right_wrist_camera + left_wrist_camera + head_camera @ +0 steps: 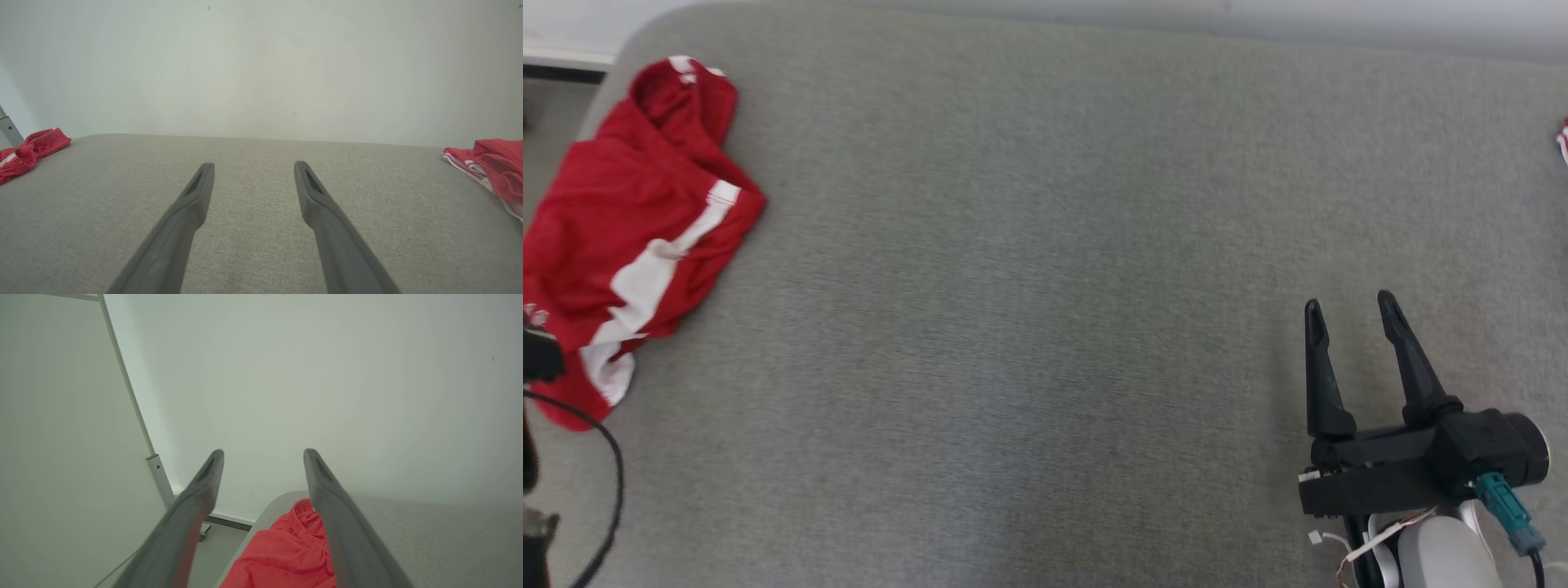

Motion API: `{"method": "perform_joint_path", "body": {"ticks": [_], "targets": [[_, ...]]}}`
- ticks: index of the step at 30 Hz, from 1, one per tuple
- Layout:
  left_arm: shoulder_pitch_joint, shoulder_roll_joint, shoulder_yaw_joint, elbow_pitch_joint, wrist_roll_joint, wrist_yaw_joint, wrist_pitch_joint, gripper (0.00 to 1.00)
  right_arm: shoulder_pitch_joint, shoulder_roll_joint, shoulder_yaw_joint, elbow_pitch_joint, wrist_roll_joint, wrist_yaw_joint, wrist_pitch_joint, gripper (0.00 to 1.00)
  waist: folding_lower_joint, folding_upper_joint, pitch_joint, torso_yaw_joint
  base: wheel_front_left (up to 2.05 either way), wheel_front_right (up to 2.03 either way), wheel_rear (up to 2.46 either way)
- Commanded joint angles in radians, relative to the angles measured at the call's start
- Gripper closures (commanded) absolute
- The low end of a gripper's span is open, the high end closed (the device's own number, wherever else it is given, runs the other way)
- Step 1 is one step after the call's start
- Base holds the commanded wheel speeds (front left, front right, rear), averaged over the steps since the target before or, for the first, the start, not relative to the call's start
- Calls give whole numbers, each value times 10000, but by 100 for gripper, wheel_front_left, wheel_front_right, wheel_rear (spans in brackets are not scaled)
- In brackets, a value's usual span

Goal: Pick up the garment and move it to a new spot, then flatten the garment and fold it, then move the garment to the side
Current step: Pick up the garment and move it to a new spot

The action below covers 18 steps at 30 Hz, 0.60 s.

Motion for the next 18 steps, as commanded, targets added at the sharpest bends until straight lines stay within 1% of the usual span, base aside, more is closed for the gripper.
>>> {"method": "perform_joint_path", "body": {"ticks": [1, 2, 3, 8, 13, 18], "targets": [[-361, 199, 54, 192, -99, -16, 44, 0, -149, 44, 19, -150, -109, -26, -38, 0, -2, -2, 1166, -1081, 0, 0, 0], [-521, 326, 75, 380, -152, -22, 113, 0, -200, 64, 4, -240, -131, -26, -37, 0, -2, -2, 1259, -1181, 0, 0, 0], [-521, 326, 75, 380, -152, -22, 113, 0, -200, 64, 4, -240, -131, -26, -37, 0, -2, -2, 1259, -1181, 0, 0, 0], [-1387, 962, -106, 1399, -517, -71, 716, 0, -339, 160, 7, -720, -225, -26, 45, 0, -2, -2, 1588, -1558, 0, 0, 0], [-1986, 1529, -580, 2596, -943, -54, 1520, 0, -399, 206, 37, -1041, -307, -26, 146, 0, -2, -2, 1679, -1786, 0, 0, 0], [-2238, 1888, -1202, 3520, -1555, -58, 1824, 0, -377, 239, 16, -1153, -277, -26, 197, 0, -2, -2, 1708, -1912, 0, 0, 0]]}}
